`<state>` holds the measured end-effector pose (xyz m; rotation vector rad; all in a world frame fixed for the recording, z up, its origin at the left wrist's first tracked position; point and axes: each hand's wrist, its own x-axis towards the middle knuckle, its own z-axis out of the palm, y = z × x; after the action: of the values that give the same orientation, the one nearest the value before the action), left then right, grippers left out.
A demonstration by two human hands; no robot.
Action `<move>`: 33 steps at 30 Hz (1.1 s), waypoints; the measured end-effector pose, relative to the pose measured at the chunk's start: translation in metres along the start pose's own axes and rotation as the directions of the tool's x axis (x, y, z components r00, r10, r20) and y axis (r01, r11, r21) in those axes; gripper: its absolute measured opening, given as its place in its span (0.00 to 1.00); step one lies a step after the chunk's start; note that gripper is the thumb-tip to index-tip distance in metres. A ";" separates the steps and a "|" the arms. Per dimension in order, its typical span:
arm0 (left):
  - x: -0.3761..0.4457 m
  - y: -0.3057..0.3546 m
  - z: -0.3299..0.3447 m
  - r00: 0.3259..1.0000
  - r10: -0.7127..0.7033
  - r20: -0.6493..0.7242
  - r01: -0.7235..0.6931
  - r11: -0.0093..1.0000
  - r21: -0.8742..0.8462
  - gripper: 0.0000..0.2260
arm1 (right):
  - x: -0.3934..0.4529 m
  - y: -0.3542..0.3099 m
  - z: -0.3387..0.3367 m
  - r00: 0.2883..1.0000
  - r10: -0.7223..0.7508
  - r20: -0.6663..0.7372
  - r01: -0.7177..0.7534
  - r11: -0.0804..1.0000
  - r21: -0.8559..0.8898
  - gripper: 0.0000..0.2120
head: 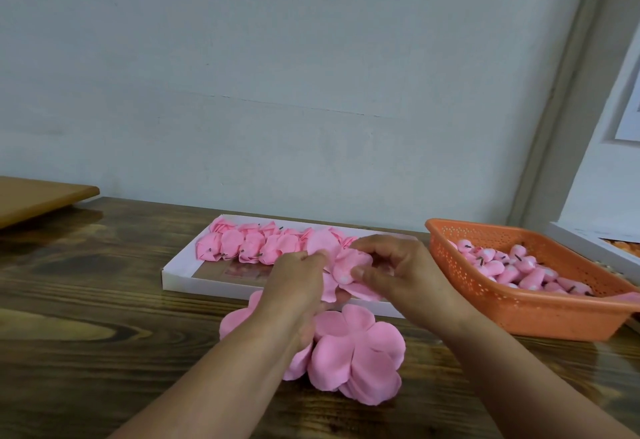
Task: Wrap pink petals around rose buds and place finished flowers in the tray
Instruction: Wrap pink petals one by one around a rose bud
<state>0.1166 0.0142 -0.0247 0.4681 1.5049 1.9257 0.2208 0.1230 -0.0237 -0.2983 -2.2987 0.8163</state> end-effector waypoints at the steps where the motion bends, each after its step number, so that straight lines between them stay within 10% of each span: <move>1: -0.001 0.001 0.000 1.000 -0.007 0.003 0.007 1.000 -0.013 0.09 | 0.000 -0.001 0.000 1.000 -0.014 0.006 0.014 1.000 -0.024 0.08; 10: -0.002 -0.006 -0.002 0.996 0.038 0.081 -0.054 0.978 0.201 0.07 | 0.004 -0.018 -0.007 0.980 -0.068 0.188 0.102 0.980 -0.172 0.09; 26: -0.007 -0.009 0.000 0.985 0.066 0.161 -0.096 0.978 0.185 0.24 | 0.011 -0.017 -0.006 0.990 0.109 0.089 -0.096 0.985 -0.145 0.15; 33: -0.001 -0.006 -0.003 0.990 0.058 0.128 -0.077 0.986 0.148 0.10 | 0.009 -0.013 -0.006 0.989 0.143 0.024 -0.142 0.989 -0.038 0.05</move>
<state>0.1169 0.0124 -0.0314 0.7019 1.5803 1.8041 0.2188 0.1191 -0.0072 -0.4754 -2.3393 0.8541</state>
